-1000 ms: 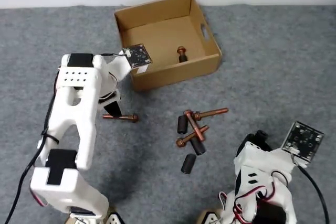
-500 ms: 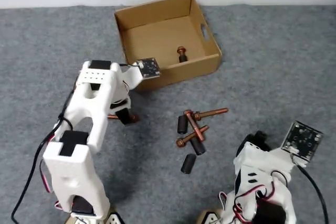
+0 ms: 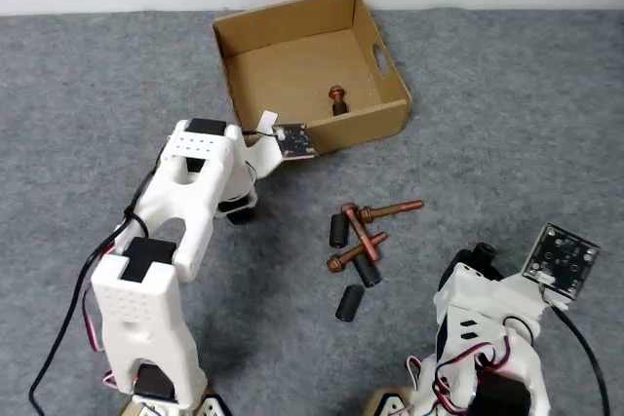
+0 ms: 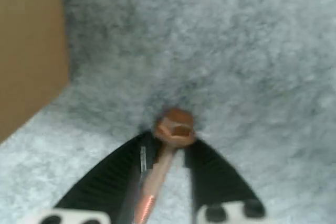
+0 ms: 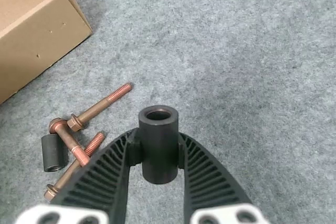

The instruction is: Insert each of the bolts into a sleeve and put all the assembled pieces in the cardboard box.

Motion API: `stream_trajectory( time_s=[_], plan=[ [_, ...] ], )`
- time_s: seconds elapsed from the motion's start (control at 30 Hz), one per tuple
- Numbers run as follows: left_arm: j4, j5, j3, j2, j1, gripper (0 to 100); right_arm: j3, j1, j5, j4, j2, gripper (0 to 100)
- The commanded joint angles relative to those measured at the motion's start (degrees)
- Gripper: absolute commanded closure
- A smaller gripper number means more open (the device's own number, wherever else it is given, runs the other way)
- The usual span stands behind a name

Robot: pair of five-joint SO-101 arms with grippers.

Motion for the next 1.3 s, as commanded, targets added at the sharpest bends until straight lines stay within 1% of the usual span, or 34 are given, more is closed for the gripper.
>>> stream_trajectory(
  time_s=[0.0, 0.1, 0.13, 0.27, 0.33, 0.4, 0.47, 0.57, 0.63, 0.73, 0.87, 0.97, 1.03, 1.1, 1.27],
  plan=[
    [2.1, -0.2, -4.6, -2.5, 0.9, 99, -0.4, 0.7, 0.7, -1.5, 0.1, 99.1],
    [10.3, 0.3, -5.7, -7.2, 3.5, 99, -0.5, 0.7, 0.7, -1.5, 0.1, 99.1],
    [12.9, 1.7, -5.7, -9.3, 4.3, 99, -0.6, 0.6, 0.7, -1.4, 0.1, 99.1],
    [20.7, 10.0, -5.4, -18.2, 7.2, 99, -0.8, 0.3, 0.7, -1.3, -1.6, 99.1],
    [24.5, 16.6, -5.1, -21.6, 8.4, 99, -1.1, 0.3, 0.7, -1.3, -1.9, 99.1],
    [27.3, 23.2, -4.8, -24.4, 9.5, 99, -2.2, 0.3, 0.7, -0.9, -1.7, 99.1],
    [28.4, 28.1, -4.6, -26.8, 9.8, 99, -3.0, 0.3, 0.7, -0.2, -1.7, 99.1],
    [28.2, 32.4, -1.8, -31.4, 9.8, 100, -4.0, 0.2, 0.7, 0.0, -1.7, 99.1],
    [26.7, 34.0, 1.7, -34.7, 10.9, 100, -4.7, 0.1, 0.6, 0.0, -1.7, 99.1],
    [21.7, 37.3, 9.5, -41.4, 13.7, 100, -5.4, -2.0, 0.4, 0.1, -1.7, 99.1],
    [10.0, 43.2, 21.8, -52.7, 17.0, 100, -5.5, -6.5, 0.3, 0.5, -1.7, 99.1],
    [0.7, 47.0, 31.0, -60.0, 17.1, 100, -5.3, -8.2, 0.3, 0.2, -1.7, 99.1],
    [-2.9, 49.2, 35.5, -64.3, 17.1, 100, -5.3, -9.4, 0.3, 0.2, -1.7, 99.1],
    [-4.9, 52.5, 38.5, -68.3, 17.1, 100, -5.3, -11.5, 0.3, 0.1, -1.7, 99.1],
    [-5.8, 68.0, 41.2, -78.6, 17.0, 100, -5.2, -22.1, 0.3, -1.2, -1.6, 99.1]
  ],
)
